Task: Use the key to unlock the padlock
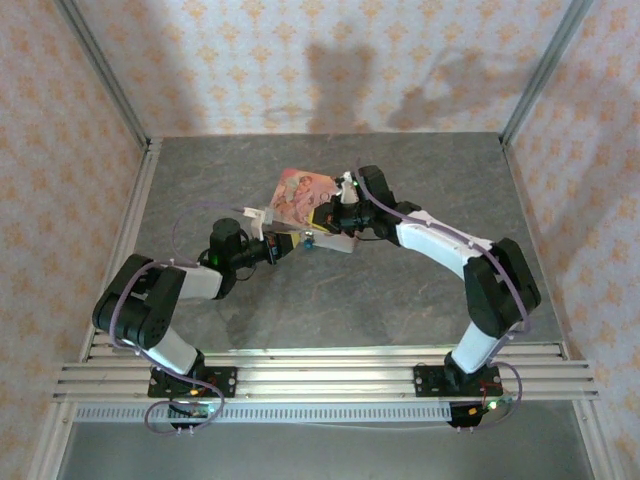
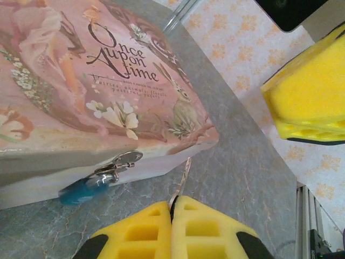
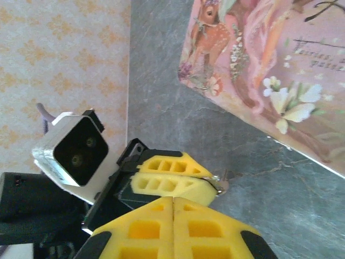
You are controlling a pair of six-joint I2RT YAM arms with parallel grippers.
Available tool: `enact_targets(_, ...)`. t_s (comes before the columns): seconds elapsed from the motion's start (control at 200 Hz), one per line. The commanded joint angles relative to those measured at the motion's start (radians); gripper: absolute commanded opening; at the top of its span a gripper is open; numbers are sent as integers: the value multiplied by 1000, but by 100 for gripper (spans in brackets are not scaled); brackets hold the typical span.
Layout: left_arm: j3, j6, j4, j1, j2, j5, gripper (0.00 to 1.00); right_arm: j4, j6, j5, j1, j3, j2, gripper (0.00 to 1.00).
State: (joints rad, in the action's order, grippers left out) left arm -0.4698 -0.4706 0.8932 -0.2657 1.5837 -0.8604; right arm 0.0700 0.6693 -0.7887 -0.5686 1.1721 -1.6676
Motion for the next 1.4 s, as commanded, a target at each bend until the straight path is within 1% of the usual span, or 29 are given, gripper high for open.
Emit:
enact_targets(0.0,6,37,-64,9,-42,19,0,101,-75,146,-14,9,38,0)
enact_targets(0.05,13,62,-136,9,-74,55,0,163,-124,263,-46,20,43,0)
enact_targets(0.12,24,93,-232,8,-123,107,0,247,-180,439,-119,42,32,0)
enact_targets(0.155,30,103,-272,9,-146,131,0,264,-189,505,-152,48,20,0)
enact_targets(0.205,41,114,-322,9,-181,160,0,269,-183,584,-192,49,-1,4)
enact_targets(0.285,57,125,-404,9,-242,206,0,269,-163,702,-245,55,-40,13)
enact_targets(0.37,78,130,-476,8,-311,253,0,273,-139,805,-290,78,-90,27)
enact_targets(0.47,103,135,-529,9,-383,279,0,286,-112,910,-328,123,-162,40)
enact_targets(0.546,114,140,-556,8,-424,285,0,300,-87,963,-339,161,-219,47)
enact_targets(0.671,124,148,-587,9,-474,289,0,321,-54,1032,-345,213,-294,50)
enact_targets(0.866,141,157,-609,9,-516,294,0,292,-33,1093,-348,248,-342,51)
enact_targets(1.171,153,162,-596,9,-522,273,0,367,39,1212,-364,342,-419,51)
enact_targets(1.391,157,171,-604,9,-541,262,0,418,40,1241,-364,409,-473,50)
